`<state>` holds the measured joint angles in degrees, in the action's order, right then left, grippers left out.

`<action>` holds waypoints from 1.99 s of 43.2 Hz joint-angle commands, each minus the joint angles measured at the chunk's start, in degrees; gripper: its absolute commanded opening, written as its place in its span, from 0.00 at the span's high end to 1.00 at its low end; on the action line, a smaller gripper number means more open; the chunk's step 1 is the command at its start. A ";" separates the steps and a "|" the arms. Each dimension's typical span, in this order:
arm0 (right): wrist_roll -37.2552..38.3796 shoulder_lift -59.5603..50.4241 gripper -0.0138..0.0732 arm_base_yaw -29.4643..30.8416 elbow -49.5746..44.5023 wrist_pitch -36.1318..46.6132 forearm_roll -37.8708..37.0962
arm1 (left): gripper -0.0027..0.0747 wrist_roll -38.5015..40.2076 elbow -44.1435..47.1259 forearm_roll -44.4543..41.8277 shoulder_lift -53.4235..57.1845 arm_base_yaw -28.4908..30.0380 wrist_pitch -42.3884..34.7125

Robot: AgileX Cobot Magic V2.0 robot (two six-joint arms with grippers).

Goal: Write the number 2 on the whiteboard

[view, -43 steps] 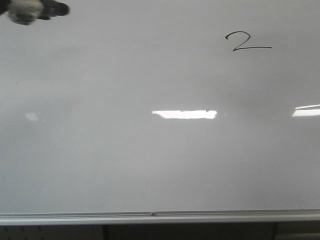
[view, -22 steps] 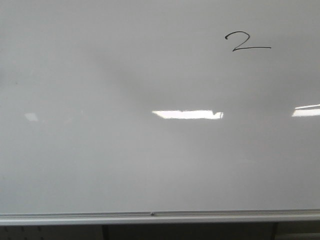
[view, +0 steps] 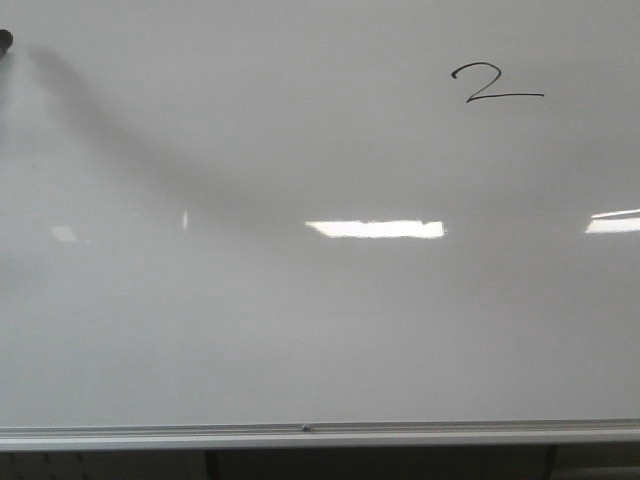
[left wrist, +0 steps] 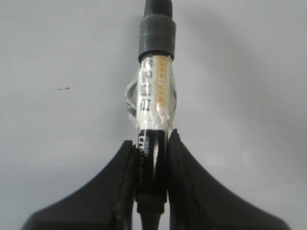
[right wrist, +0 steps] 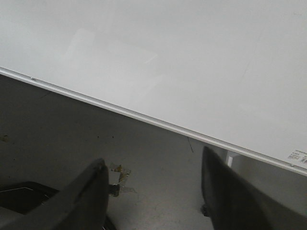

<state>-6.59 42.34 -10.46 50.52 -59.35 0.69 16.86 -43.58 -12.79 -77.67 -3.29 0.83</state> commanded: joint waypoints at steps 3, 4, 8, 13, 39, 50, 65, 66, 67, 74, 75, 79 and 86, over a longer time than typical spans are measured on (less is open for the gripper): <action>0.30 -0.19 0.32 0.12 1.75 3.15 -0.69 | 0.90 0.52 -1.34 -0.39 -2.39 0.77 -10.39; 0.30 -0.19 0.32 0.12 1.75 3.15 -0.69 | 0.90 0.52 -1.34 -0.39 -2.99 0.77 -11.24; 0.30 -0.19 0.32 0.12 1.75 3.08 -0.69 | 0.90 0.52 -1.34 -0.39 -5.32 0.64 -13.94; 0.30 -0.19 0.32 0.12 1.75 3.08 -0.69 | 0.87 0.52 -1.34 -0.47 -6.97 0.64 -14.61; 0.30 -0.19 0.32 0.12 1.75 3.91 -0.69 | 0.50 0.41 -5.84 -1.68 -3.11 0.64 2.53; 7.57 -0.19 0.32 1.71 1.81 3.64 -1.14 | 0.50 -3.82 -9.03 -1.30 9.71 -2.11 21.62; 7.52 -0.26 0.32 1.71 1.81 4.46 -1.14 | 0.50 -6.44 -9.63 2.43 27.66 -15.54 42.11; 7.46 -0.26 0.32 1.71 1.81 4.45 -1.14 | 0.50 -6.44 -9.63 2.43 28.40 -16.31 43.59; 7.39 -0.26 0.32 1.71 1.81 4.37 -1.14 | 0.50 -6.44 -9.63 2.43 29.03 -17.07 44.58; 6.95 -0.26 0.32 1.71 1.70 4.01 -1.14 | 0.50 -6.44 -9.52 2.43 33.17 -21.64 48.48; 6.95 -0.26 0.32 1.71 1.70 4.01 -1.14 | 0.50 -6.44 -9.52 2.53 33.52 -22.25 48.61; 6.13 -0.26 0.32 1.71 1.70 4.76 -1.14 | 0.51 -6.44 -9.52 2.76 33.92 -23.69 48.36; 5.89 -0.26 0.34 1.71 1.70 5.59 -1.14 | 0.55 -6.44 -9.52 3.18 33.57 -24.84 48.25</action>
<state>0.00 42.34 -9.16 50.52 -57.55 0.00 10.33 -51.10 -9.53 -44.00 -27.52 52.21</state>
